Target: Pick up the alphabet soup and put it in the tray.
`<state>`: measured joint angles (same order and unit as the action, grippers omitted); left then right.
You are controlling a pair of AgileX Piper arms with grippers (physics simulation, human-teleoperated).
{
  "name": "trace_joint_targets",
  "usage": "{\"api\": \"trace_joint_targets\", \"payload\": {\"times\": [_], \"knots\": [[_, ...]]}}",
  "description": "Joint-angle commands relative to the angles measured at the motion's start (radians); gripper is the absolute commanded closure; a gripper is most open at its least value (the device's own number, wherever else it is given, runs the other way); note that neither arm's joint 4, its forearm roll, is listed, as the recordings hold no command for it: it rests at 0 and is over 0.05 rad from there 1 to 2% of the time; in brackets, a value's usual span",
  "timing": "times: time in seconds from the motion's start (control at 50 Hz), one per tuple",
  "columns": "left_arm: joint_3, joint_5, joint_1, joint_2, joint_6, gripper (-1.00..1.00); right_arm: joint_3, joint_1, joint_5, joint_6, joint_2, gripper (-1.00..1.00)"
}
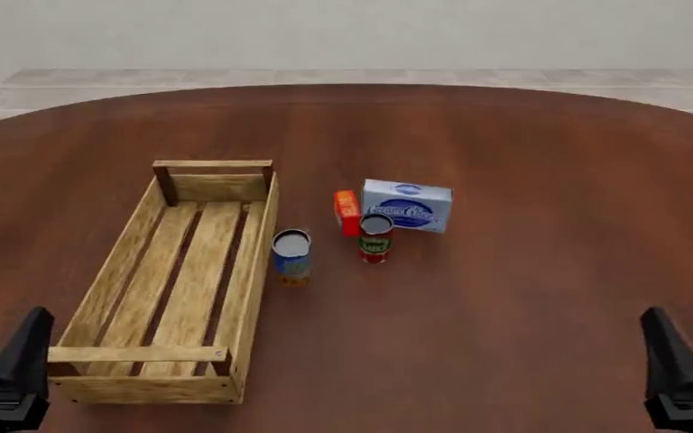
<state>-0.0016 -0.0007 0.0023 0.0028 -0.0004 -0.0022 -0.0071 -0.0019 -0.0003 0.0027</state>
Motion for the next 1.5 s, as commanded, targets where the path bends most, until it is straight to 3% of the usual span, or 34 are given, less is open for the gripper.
{"api": "trace_joint_targets", "payload": {"times": [0.02,0.46,0.48,0.5,0.58,0.66,0.72,0.88,1.0,1.24,1.26,1.34,1.36,1.4,1.5], "knots": [[-0.003,-0.003,-0.002,0.007,0.000,-1.00,-0.002,0.007,-0.003,0.000,0.007,-1.00],[-0.004,-0.004,-0.002,0.010,0.000,-1.00,-0.001,0.009,-0.010,0.000,0.015,-1.00],[-0.004,-0.004,-0.002,0.010,0.000,-1.00,-0.001,0.032,-0.040,0.031,0.071,-1.00],[-0.004,-0.004,-0.002,0.010,0.000,-1.00,-0.009,0.034,-0.030,0.025,0.053,-1.00],[-0.004,-0.003,-0.002,0.009,0.001,-1.00,-0.075,0.100,-0.064,-0.010,0.202,-1.00],[-0.004,-0.004,-0.002,0.009,0.002,-1.00,-0.162,0.157,-0.054,-0.026,0.276,-1.00],[-0.003,-0.007,-0.002,0.012,0.001,-1.00,-0.216,0.196,-0.052,-0.067,0.335,-1.00],[-0.001,-0.011,-0.002,0.015,0.001,-1.00,-0.427,0.291,0.040,-0.088,0.483,-1.00],[-0.002,-0.011,-0.002,0.014,0.001,-1.00,-0.548,0.338,0.073,-0.165,0.580,-1.00],[-0.003,-0.004,-0.002,0.009,0.001,-1.00,-0.703,0.433,0.134,-0.166,0.735,-1.00],[-0.002,-0.005,-0.002,0.008,0.003,-1.00,-0.726,0.470,0.143,-0.127,0.761,-1.00],[-0.002,-0.004,-0.002,0.007,0.003,-1.00,-0.748,0.482,0.144,-0.133,0.795,-1.00],[-0.002,-0.004,-0.002,0.006,0.003,-1.00,-0.762,0.482,0.147,-0.161,0.817,-1.00],[-0.002,-0.003,-0.002,0.006,0.002,-1.00,-0.776,0.501,0.154,-0.131,0.823,-1.00],[-0.003,0.002,-0.002,0.002,0.003,-1.00,-0.813,0.534,0.179,-0.152,0.863,-1.00]]}}
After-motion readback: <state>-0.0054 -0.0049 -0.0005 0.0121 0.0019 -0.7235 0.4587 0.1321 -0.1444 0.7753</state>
